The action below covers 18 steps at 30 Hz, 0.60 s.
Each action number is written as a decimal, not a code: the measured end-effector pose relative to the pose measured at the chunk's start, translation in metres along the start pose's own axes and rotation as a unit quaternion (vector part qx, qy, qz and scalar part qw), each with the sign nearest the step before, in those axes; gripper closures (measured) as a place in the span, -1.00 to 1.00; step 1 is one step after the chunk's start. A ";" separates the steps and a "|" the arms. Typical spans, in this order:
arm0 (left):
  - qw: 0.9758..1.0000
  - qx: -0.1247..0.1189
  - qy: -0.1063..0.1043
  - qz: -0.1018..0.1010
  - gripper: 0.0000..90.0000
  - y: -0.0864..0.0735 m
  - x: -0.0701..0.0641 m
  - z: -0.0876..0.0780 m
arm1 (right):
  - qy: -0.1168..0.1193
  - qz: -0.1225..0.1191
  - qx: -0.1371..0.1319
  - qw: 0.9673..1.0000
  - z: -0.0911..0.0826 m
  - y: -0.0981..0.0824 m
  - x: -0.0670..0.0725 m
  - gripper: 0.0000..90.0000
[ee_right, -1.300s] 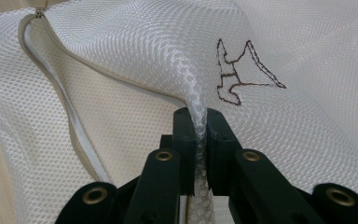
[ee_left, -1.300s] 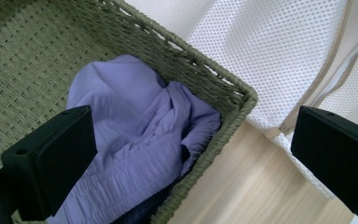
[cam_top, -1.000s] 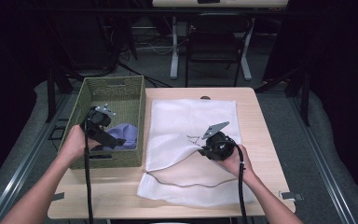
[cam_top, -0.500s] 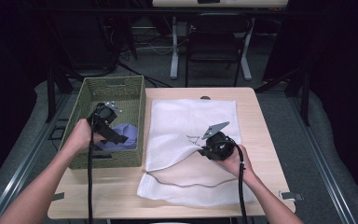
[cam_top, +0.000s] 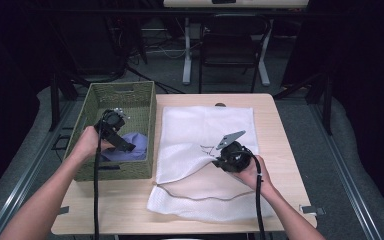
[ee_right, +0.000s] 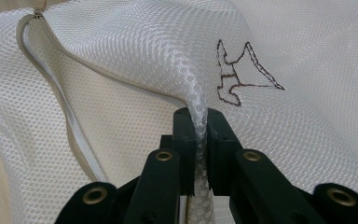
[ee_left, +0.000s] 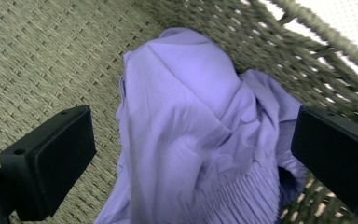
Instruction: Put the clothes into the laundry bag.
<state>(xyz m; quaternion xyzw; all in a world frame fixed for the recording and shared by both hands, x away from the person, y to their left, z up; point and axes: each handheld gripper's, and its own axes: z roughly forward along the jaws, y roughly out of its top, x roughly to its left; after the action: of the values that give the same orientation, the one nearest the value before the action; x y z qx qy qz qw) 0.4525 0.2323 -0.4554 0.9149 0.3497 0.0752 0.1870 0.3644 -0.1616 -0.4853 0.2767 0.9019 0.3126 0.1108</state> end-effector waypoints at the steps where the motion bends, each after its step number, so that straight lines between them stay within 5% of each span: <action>1: 1.000 0.004 -0.001 0.001 -1.00 0.000 0.001 0.001 | 0.000 0.000 0.000 1.000 0.000 0.000 0.000 0.87; 18: 0.999 0.050 -0.013 0.005 -1.00 0.010 0.005 0.028 | 0.001 0.000 0.002 1.000 0.001 -0.002 0.000 0.87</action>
<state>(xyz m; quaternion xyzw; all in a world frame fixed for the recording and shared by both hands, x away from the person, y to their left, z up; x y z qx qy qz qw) 0.4699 0.2209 -0.4775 0.9256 0.3463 0.0467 0.1455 0.3644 -0.1622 -0.4875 0.2763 0.9028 0.3109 0.1090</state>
